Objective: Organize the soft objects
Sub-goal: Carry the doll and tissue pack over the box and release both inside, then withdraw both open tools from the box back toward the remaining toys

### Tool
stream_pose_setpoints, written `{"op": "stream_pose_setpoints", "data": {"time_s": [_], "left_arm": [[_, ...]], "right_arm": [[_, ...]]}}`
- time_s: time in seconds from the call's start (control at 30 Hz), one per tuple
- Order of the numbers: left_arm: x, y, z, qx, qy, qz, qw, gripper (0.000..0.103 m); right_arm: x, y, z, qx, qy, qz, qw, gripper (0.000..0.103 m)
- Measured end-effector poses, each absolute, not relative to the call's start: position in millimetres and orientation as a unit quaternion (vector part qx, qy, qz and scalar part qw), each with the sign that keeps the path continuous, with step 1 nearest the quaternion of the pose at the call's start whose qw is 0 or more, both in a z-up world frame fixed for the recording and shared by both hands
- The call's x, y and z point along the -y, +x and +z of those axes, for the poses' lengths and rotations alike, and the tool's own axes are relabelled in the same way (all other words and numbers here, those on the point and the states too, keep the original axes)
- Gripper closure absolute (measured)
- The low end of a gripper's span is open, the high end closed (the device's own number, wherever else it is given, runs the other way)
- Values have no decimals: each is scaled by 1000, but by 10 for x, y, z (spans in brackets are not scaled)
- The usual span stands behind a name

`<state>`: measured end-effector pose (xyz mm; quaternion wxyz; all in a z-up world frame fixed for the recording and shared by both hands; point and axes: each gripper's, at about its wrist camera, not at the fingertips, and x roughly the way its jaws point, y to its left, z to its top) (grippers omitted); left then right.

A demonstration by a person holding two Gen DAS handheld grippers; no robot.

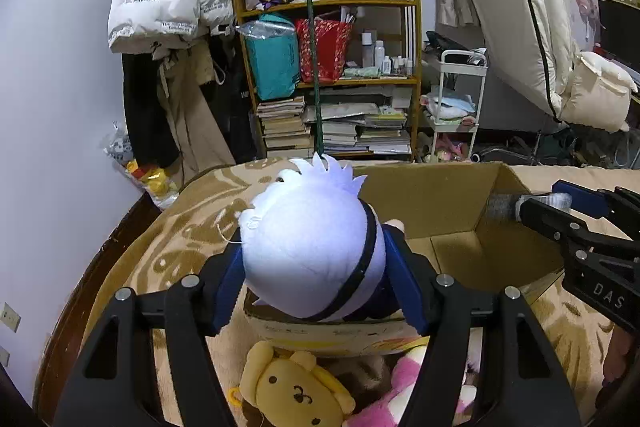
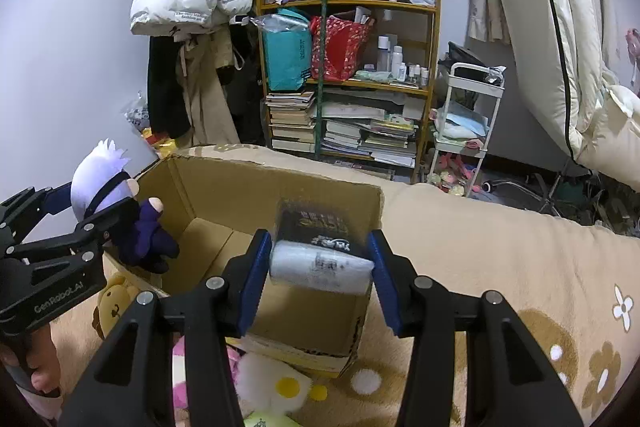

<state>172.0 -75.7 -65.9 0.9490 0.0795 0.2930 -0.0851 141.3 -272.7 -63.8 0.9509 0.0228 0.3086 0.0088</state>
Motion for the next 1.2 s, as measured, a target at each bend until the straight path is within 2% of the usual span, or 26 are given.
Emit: {"op": "stream_pose_setpoints", "data": {"time_s": [0.13,0.2,0.47,0.53,0.6,0.67,0.73,0.87,0.93,1.0,1.2], "left_arm": [[734,1718,-666,-299,77,-81,948,34],[710,1695,-642,-295,75,-78,949,23],[565,1600,-534,-296,63,-67,951,20],[518,1571,-516,-298,58,-63,951,12],[480,1529,-482,-296,51,-61,952,5],[431,1487,-449,-294,43,-61,953,4],[403,1446,-422,-294,44,-58,953,4],[353,1357,-396,-300,47,-48,952,4],[334,1310,-387,-306,48,-42,950,4],[306,1260,-381,-315,50,-38,947,3],[191,1066,-364,-330,43,-26,942,3]], "right_arm": [[2722,1393,-644,-310,25,6,950,51],[2730,1383,-644,-312,29,9,950,51],[2727,1328,-577,-306,26,18,951,49],[2714,1275,-538,-301,24,20,953,38],[2707,1226,-504,-296,24,19,955,34],[2693,1170,-463,-293,26,19,956,31],[2687,1111,-432,-290,29,20,956,20],[2711,970,-375,-284,36,21,958,16],[2720,920,-350,-283,39,21,958,8],[2737,855,-316,-278,43,18,959,4],[2790,653,-244,-271,59,15,961,3]]}}
